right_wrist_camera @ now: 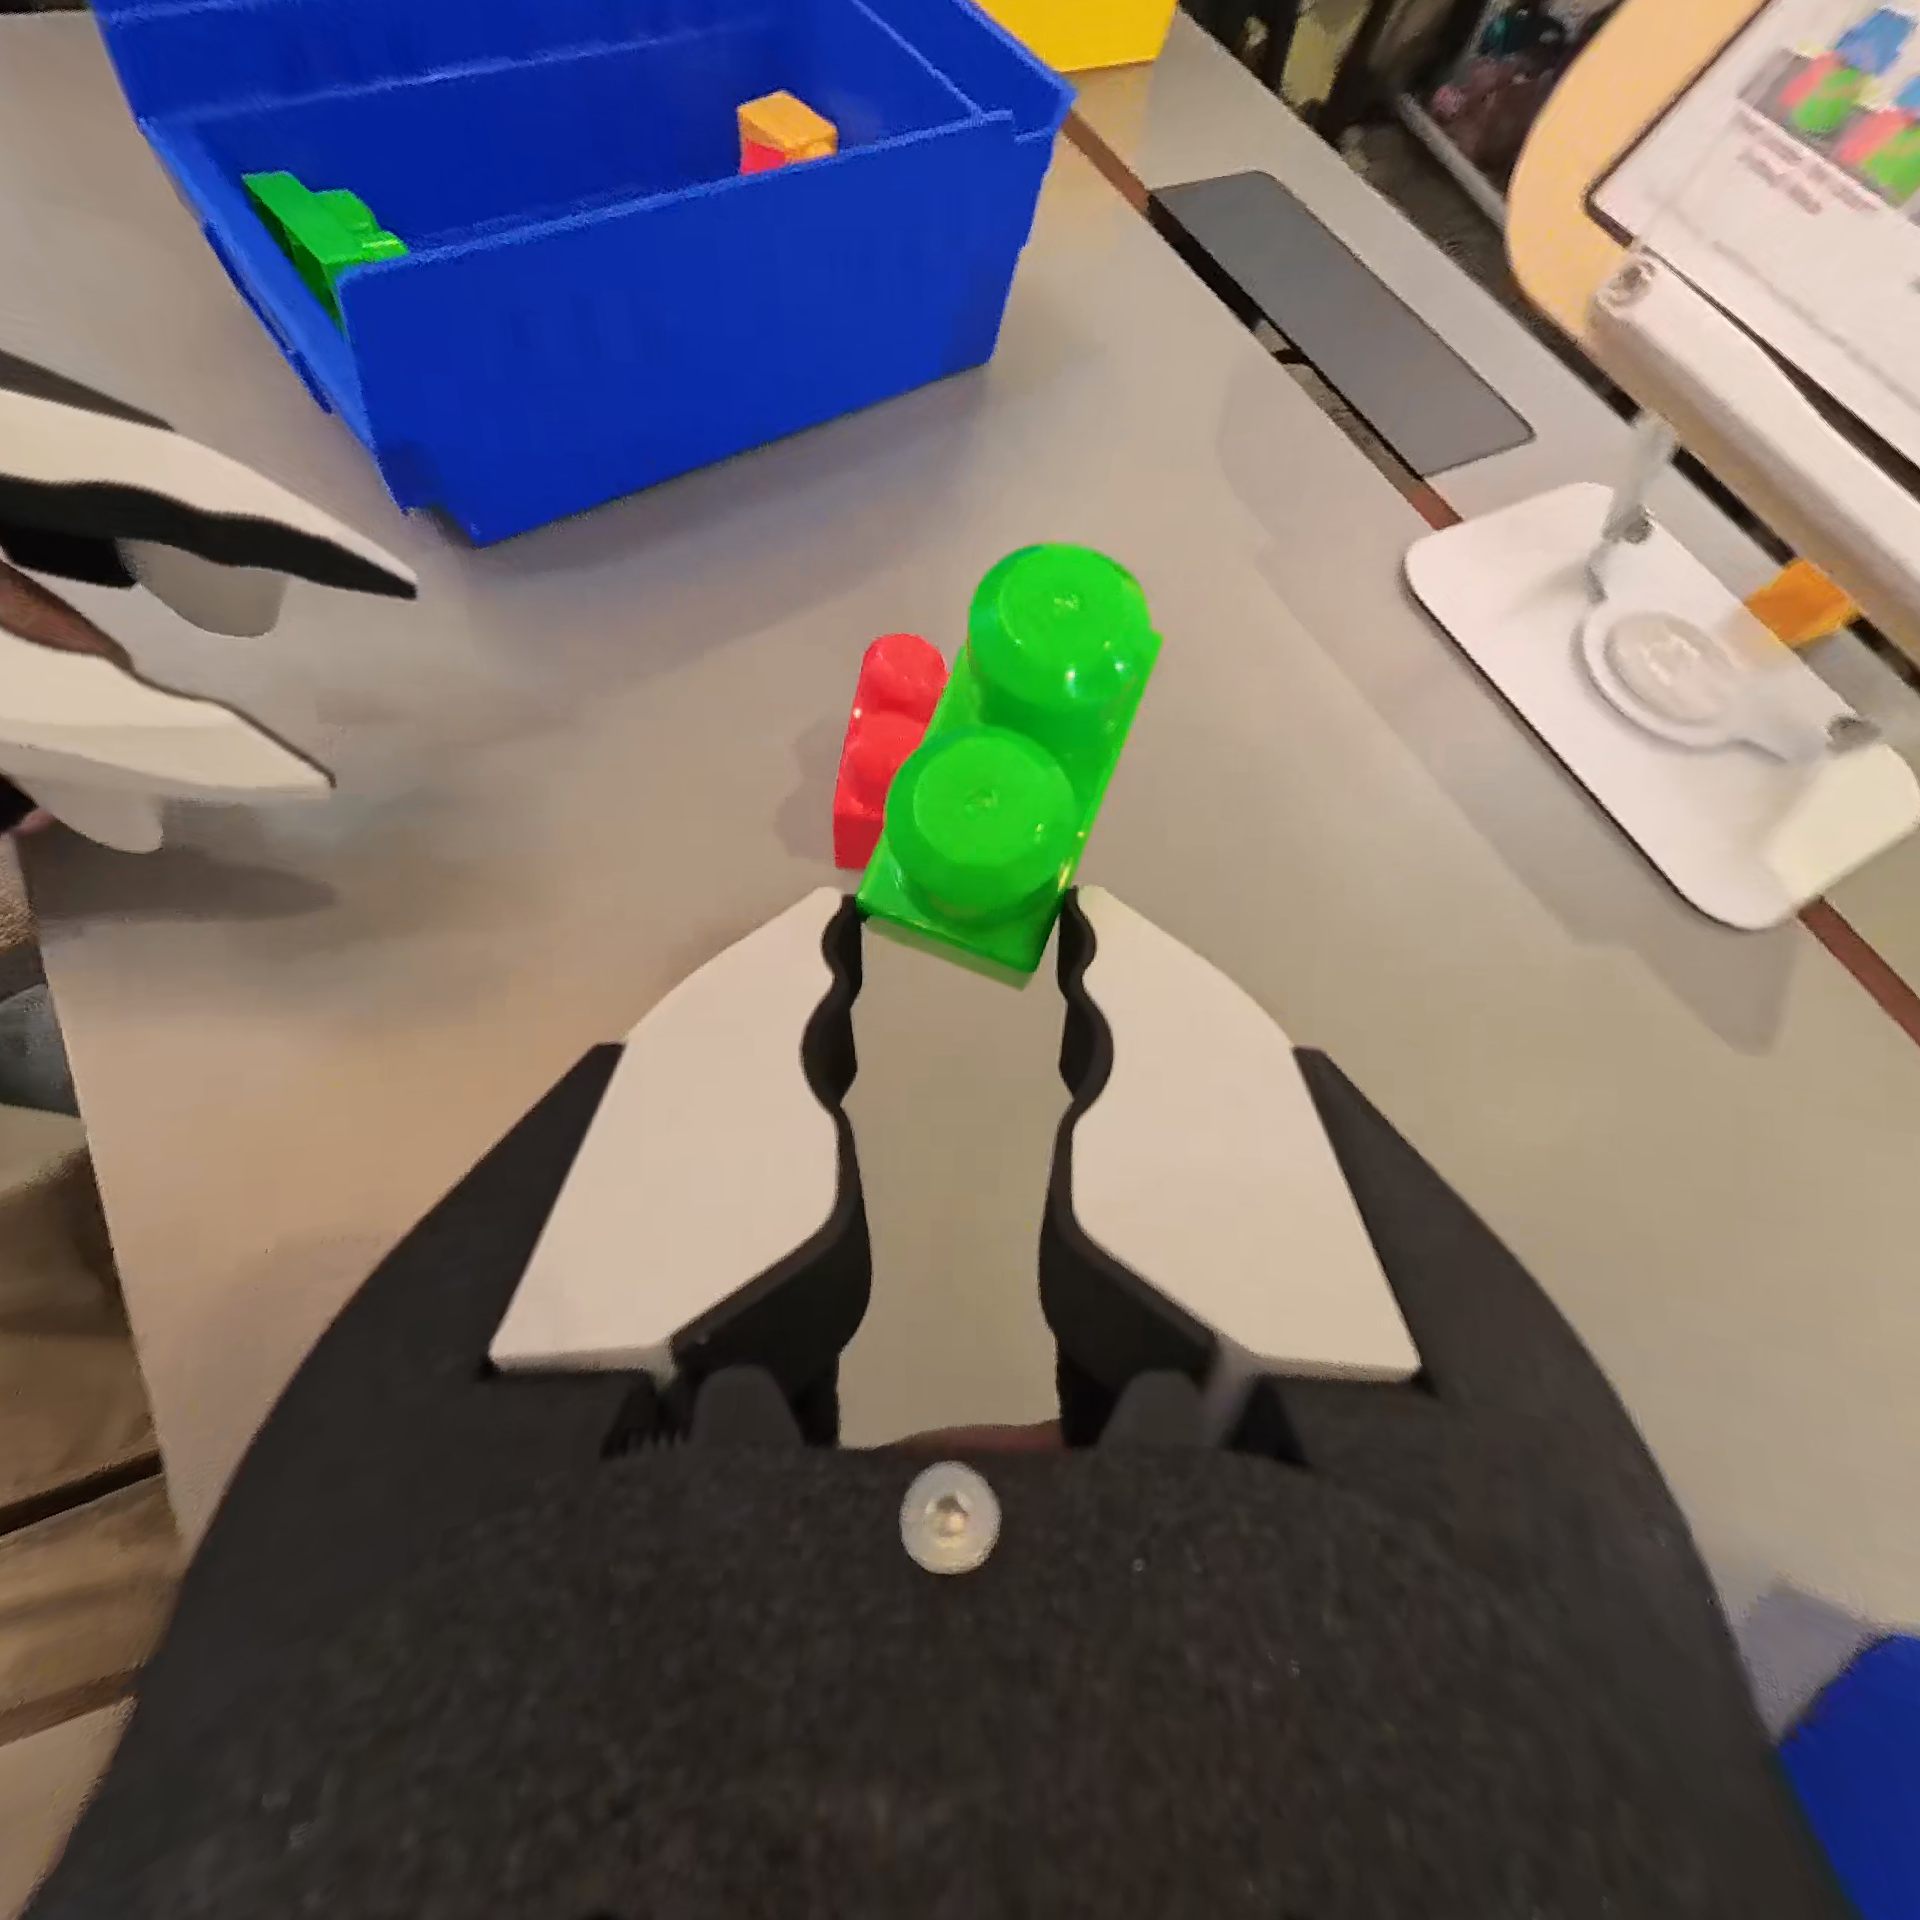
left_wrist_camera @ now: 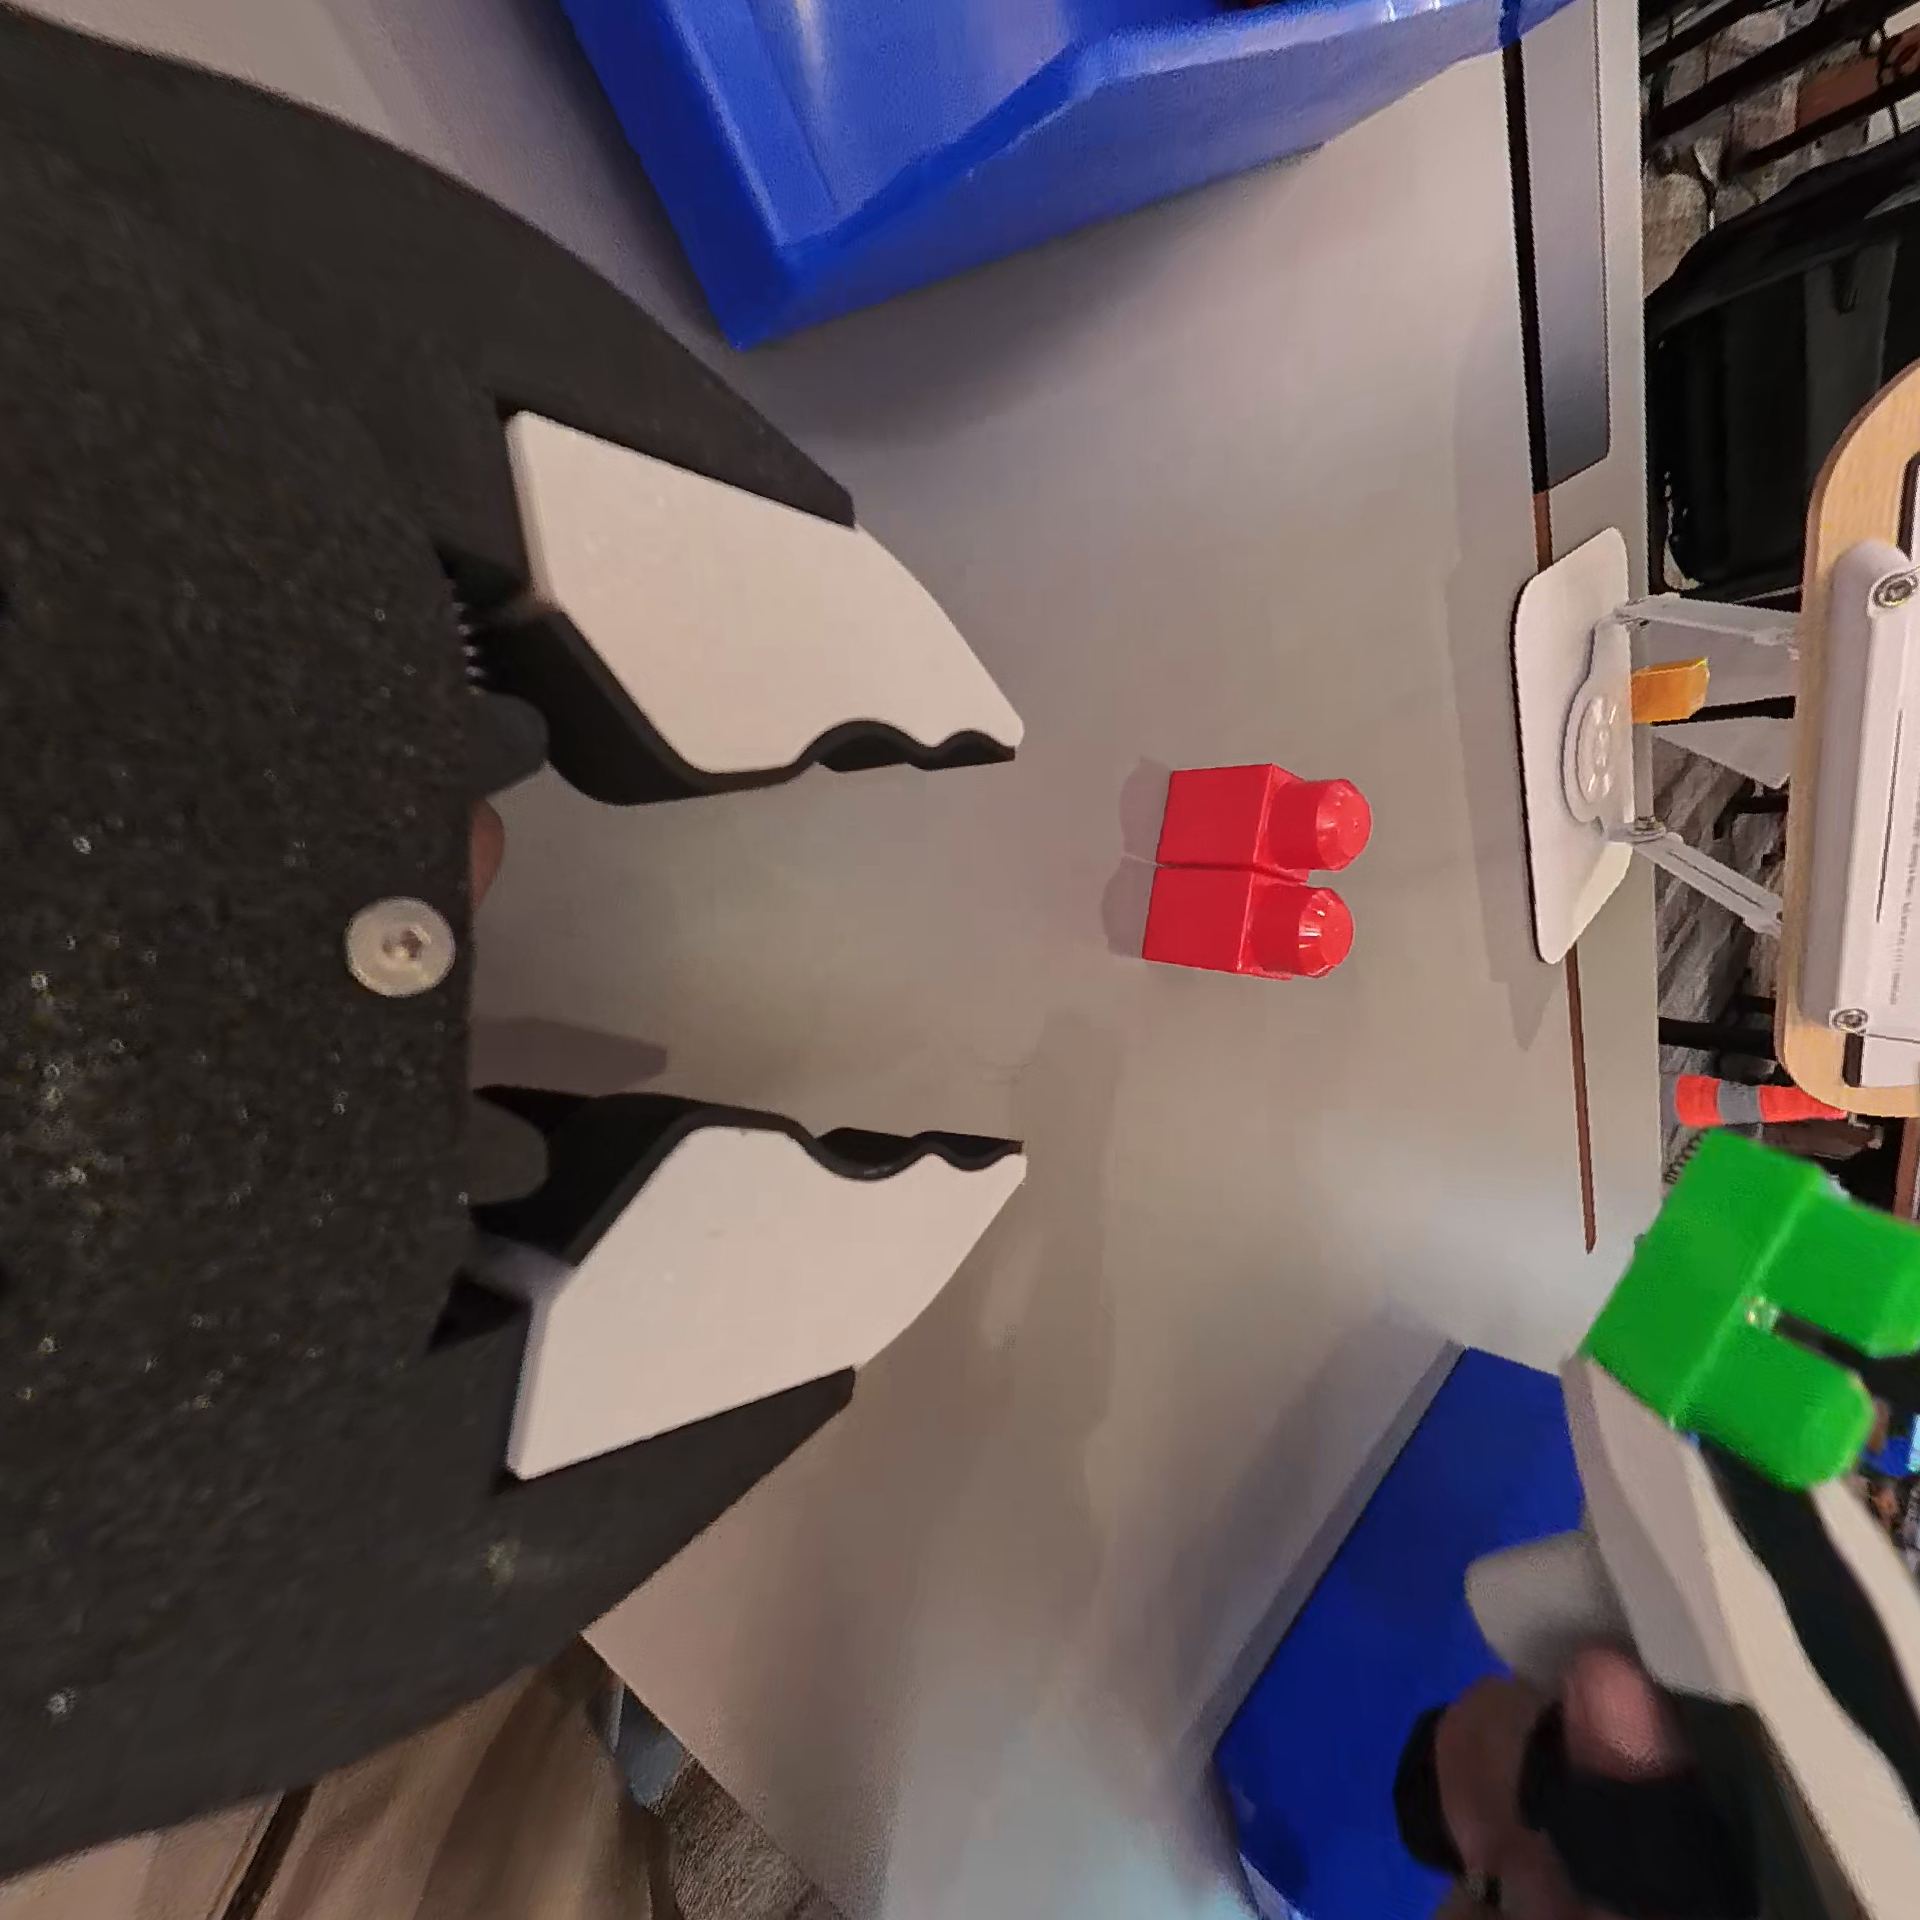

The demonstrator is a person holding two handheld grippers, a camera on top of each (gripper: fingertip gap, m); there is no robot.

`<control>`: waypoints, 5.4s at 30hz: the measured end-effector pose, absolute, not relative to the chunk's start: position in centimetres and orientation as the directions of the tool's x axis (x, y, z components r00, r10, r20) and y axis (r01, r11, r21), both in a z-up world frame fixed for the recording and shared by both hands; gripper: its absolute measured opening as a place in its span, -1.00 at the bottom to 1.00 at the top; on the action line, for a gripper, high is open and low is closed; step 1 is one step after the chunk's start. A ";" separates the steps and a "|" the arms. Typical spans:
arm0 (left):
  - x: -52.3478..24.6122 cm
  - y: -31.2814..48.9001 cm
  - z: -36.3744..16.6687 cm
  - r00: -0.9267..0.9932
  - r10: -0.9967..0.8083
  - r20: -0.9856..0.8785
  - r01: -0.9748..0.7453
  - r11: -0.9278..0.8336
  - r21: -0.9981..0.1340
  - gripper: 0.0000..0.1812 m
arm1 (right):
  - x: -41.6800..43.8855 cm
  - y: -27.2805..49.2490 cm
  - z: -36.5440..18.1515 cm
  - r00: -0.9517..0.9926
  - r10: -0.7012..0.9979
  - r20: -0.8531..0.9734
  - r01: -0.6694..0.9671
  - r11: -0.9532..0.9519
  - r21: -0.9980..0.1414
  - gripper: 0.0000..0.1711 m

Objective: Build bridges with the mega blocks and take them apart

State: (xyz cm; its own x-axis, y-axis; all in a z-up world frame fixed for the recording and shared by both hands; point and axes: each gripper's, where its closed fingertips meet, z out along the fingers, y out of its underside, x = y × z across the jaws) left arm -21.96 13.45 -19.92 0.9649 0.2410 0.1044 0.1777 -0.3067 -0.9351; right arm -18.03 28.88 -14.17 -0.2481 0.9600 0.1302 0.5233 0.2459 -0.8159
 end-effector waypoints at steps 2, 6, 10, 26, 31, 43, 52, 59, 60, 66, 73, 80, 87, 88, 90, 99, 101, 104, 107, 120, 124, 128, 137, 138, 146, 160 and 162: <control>-21.8 13.5 -19.9 0.965 0.242 0.098 0.172 -0.308 -0.936 -0.26 | -19.7 28.3 -14.4 -0.296 0.950 0.101 0.527 0.251 -0.812 -0.57; -21.4 13.5 -19.8 0.967 0.240 0.079 0.155 -0.316 -0.936 -0.28 | -22.4 27.4 -16.3 -0.367 0.927 0.082 0.583 0.298 -0.756 -0.58; -21.3 13.6 -19.8 0.969 0.241 0.059 0.138 -0.326 -0.935 -0.29 | -24.3 26.7 -18.0 -0.414 0.907 0.070 0.630 0.342 -0.697 -0.58; -21.4 13.3 -19.8 0.969 0.241 0.054 0.134 -0.330 -0.934 -0.31 | -25.4 26.0 -21.2 -0.448 0.892 0.051 0.681 0.378 -0.628 -0.58; -21.3 13.4 -19.9 0.970 0.238 0.051 0.131 -0.333 -0.934 -0.31 | -25.5 26.0 -21.7 -0.445 0.895 0.035 0.687 0.367 -0.627 -0.57; -21.1 13.6 -20.1 0.972 0.231 0.046 0.126 -0.344 -0.931 -0.31 | -25.3 26.1 -22.1 -0.446 0.894 0.029 0.685 0.362 -0.632 -0.54; -21.4 13.7 -19.9 0.968 0.249 0.011 0.102 -0.354 -0.930 -0.29 | -25.4 27.0 -19.7 -0.405 0.912 0.061 0.645 0.332 -0.689 -0.24; -21.7 14.1 -19.5 0.961 0.276 0.016 0.111 -0.335 -0.936 -0.27 | -21.1 28.5 -15.0 -0.291 0.949 0.125 0.529 0.268 -0.805 -0.24; -21.7 14.2 -19.5 0.961 0.276 0.018 0.113 -0.333 -0.936 -0.27 | -20.1 28.6 -14.8 -0.274 0.953 0.126 0.515 0.256 -0.818 -0.24; -21.8 14.8 -19.8 0.957 0.289 -0.007 0.097 -0.343 -0.935 -0.27 | -13.3 29.7 -15.9 -0.150 0.982 0.111 0.469 0.170 -0.867 -0.29; -21.9 15.5 -19.3 0.944 0.331 -0.011 0.094 -0.300 -0.949 -0.24 | -8.8 32.5 -18.0 0.073 0.997 0.013 0.337 -0.013 -0.941 -0.27; -21.9 15.8 -18.6 0.919 0.393 -0.010 0.102 -0.264 -0.959 -0.16 | -8.4 32.7 -17.9 0.096 0.994 0.050 0.338 0.014 -0.941 -0.26; -21.4 16.5 -19.7 0.921 0.389 0.015 0.149 -0.317 -0.937 -0.02 | -8.2 32.4 -18.7 0.082 0.996 0.040 0.362 0.008 -0.932 -0.26; -21.4 16.7 -20.0 0.925 0.380 0.019 0.154 -0.329 -0.932 0.00 | -8.1 32.5 -18.7 0.082 0.996 0.035 0.363 0.003 -0.932 -0.26; -21.6 17.3 -20.6 0.924 0.380 0.042 0.183 -0.345 -0.921 0.06 | -8.0 32.6 -18.9 0.080 0.996 0.028 0.375 -0.004 -0.927 -0.27; -25.0 23.4 -23.0 0.941 0.332 0.062 0.234 -0.510 -0.828 0.20 | -7.8 32.8 -18.8 0.082 0.996 0.023 0.378 -0.010 -0.926 -0.28; -26.2 24.2 -23.7 0.937 0.342 0.064 0.249 -0.529 -0.811 0.20 | -7.8 32.8 -18.7 0.081 0.996 0.023 0.378 -0.009 -0.926 -0.29; -27.0 25.1 -24.6 0.937 0.336 0.098 0.284 -0.564 -0.775 0.21 | -7.8 32.8 -18.5 0.081 0.996 0.027 0.377 -0.005 -0.926 -0.29; -27.4 25.6 -25.4 0.943 0.324 0.072 0.265 -0.603 -0.753 0.22 | -7.8 32.8 -18.6 0.079 0.997 0.024 0.379 -0.008 -0.925 -0.30; -26.9 27.7 -26.9 0.960 0.264 0.095 0.255 -0.682 -0.686 0.22 | -7.7 32.5 -18.8 0.065 0.998 0.018 0.391 -0.009 -0.920 -0.30; -26.9 27.9 -27.1 0.965 0.253 0.069 0.232 -0.701 -0.674 0.20 | -7.7 32.6 -18.7 0.066 0.998 0.017 0.392 -0.010 -0.920 -0.31; -27.2 27.7 -27.2 0.964 0.261 0.043 0.221 -0.707 -0.672 0.12 | -7.7 32.6 -18.7 0.064 0.998 0.010 0.390 -0.015 -0.921 -0.32; -27.7 27.3 -27.1 0.960 0.280 0.033 0.226 -0.695 -0.682 -0.11 | -7.7 32.5 -18.7 0.056 0.998 0.008 0.394 -0.015 -0.919 -0.34; -27.7 27.3 -27.1 0.960 0.279 0.032 0.225 -0.696 -0.682 -0.11 | -7.7 32.5 -18.7 0.056 0.998 0.008 0.394 -0.014 -0.919 -0.34; -27.6 27.1 -27.1 0.962 0.271 0.027 0.216 -0.699 -0.682 -0.12 | -7.6 32.4 -18.5 0.055 0.998 0.012 0.393 -0.010 -0.920 -0.35; -23.6 25.9 -25.9 0.991 0.126 -0.048 0.054 -0.696 -0.716 -0.13 | -11.9 28.8 -18.4 -0.175 0.946 -0.271 0.446 -0.169 -0.879 -0.44; -23.1 25.6 -26.1 0.992 0.113 -0.055 0.040 -0.700 -0.713 -0.13 | -13.1 28.5 -18.2 -0.216 0.932 -0.291 0.475 -0.160 -0.865 -0.42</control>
